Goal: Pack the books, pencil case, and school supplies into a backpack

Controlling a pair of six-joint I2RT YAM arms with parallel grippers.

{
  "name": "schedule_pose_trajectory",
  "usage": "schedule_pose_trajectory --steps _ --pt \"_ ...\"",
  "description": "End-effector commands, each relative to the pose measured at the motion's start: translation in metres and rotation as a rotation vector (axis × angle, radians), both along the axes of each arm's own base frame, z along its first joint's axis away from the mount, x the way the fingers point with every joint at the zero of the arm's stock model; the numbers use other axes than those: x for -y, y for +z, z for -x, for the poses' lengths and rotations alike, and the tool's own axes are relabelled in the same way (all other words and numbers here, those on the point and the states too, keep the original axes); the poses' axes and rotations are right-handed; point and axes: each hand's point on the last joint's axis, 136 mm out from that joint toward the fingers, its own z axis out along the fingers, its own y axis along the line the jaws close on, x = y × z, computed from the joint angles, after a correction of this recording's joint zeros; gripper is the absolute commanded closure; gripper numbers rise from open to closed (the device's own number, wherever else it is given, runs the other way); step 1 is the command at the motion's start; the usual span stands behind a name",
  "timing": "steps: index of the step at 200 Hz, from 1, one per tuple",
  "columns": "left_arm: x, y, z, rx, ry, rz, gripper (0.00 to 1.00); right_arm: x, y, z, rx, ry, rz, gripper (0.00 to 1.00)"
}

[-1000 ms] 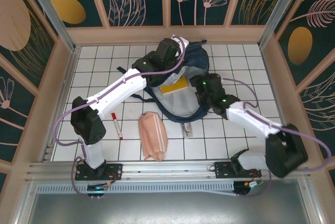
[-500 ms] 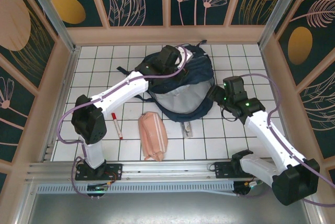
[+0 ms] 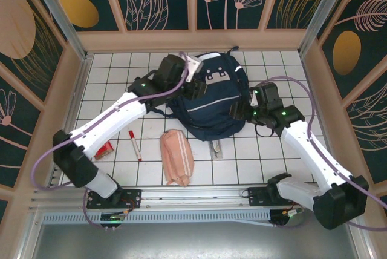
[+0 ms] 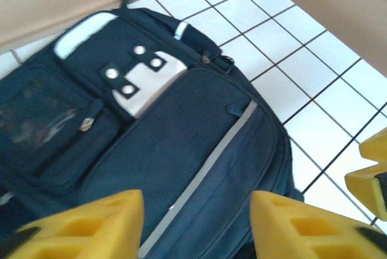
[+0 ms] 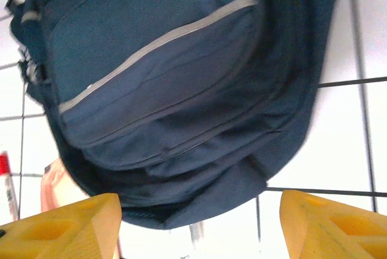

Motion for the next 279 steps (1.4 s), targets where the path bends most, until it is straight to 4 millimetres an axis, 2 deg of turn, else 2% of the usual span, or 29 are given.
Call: schedule_pose_trajectory --steps 1,10,14,18,32,53,78,114,130,135,152,164,192,220,232,242,257,279 --pt "-0.047 -0.02 0.01 -0.119 0.172 0.0 0.3 -0.031 -0.004 0.013 -0.037 0.129 -0.008 0.31" --pt "-0.065 -0.028 0.012 -0.149 0.228 0.005 0.16 -0.04 -0.008 0.015 -0.052 0.145 -0.007 0.32" --pt "-0.073 -0.032 0.013 -0.16 0.253 0.007 0.04 -0.043 -0.011 0.016 -0.061 0.149 -0.008 0.32" --pt "-0.081 -0.036 0.014 -0.17 0.285 0.012 0.01 -0.047 -0.012 0.016 -0.063 0.155 -0.011 0.33" --pt "-0.109 -0.055 0.018 -0.221 0.412 0.028 0.01 -0.066 -0.015 0.019 -0.071 0.181 -0.029 0.33" --pt "-0.111 -0.075 0.015 -0.265 0.38 0.058 0.01 -0.081 -0.017 0.016 -0.061 0.162 -0.015 0.33" --pt "-0.125 -0.107 -0.017 -0.33 0.463 0.029 0.01 -0.087 -0.027 0.013 -0.071 0.111 0.01 0.31" --pt "-0.148 -0.142 -0.066 -0.363 0.573 -0.036 0.01 -0.104 -0.031 0.022 -0.07 0.123 0.01 0.29" --pt "-0.15 -0.154 -0.081 -0.387 0.575 -0.016 0.01 -0.113 -0.032 0.028 -0.072 0.132 0.011 0.29" --pt "-0.149 -0.168 -0.085 -0.414 0.571 -0.021 0.02 -0.115 -0.034 0.03 -0.074 0.135 0.012 0.29" --pt "-0.145 -0.187 -0.099 -0.434 0.568 -0.01 0.08 -0.126 -0.042 0.035 -0.076 0.142 0.025 0.29" --pt "-0.14 -0.198 -0.108 -0.437 0.551 -0.014 0.04 -0.13 -0.052 0.036 -0.061 0.147 0.052 0.28" --pt "-0.14 -0.23 -0.123 -0.445 0.574 -0.042 0.08 -0.131 -0.078 0.032 -0.08 0.111 0.094 0.28" --pt "-0.132 -0.249 -0.125 -0.489 0.57 -0.011 0.23 -0.118 -0.089 0.021 -0.075 0.033 0.164 0.28" --pt "-0.128 -0.257 -0.123 -0.515 0.562 0.015 0.39 -0.108 -0.092 0.016 -0.076 0.0 0.188 0.3" --pt "-0.122 -0.261 -0.117 -0.545 0.54 0.037 0.57 -0.101 -0.095 0.01 -0.075 -0.016 0.197 0.34" --pt "-0.125 -0.263 -0.107 -0.565 0.552 0.039 0.77 -0.091 -0.099 -0.003 -0.075 -0.031 0.186 0.4" --pt "-0.135 -0.252 -0.092 -0.546 0.577 0.039 0.95 -0.077 -0.098 -0.03 -0.033 -0.022 0.197 0.48"
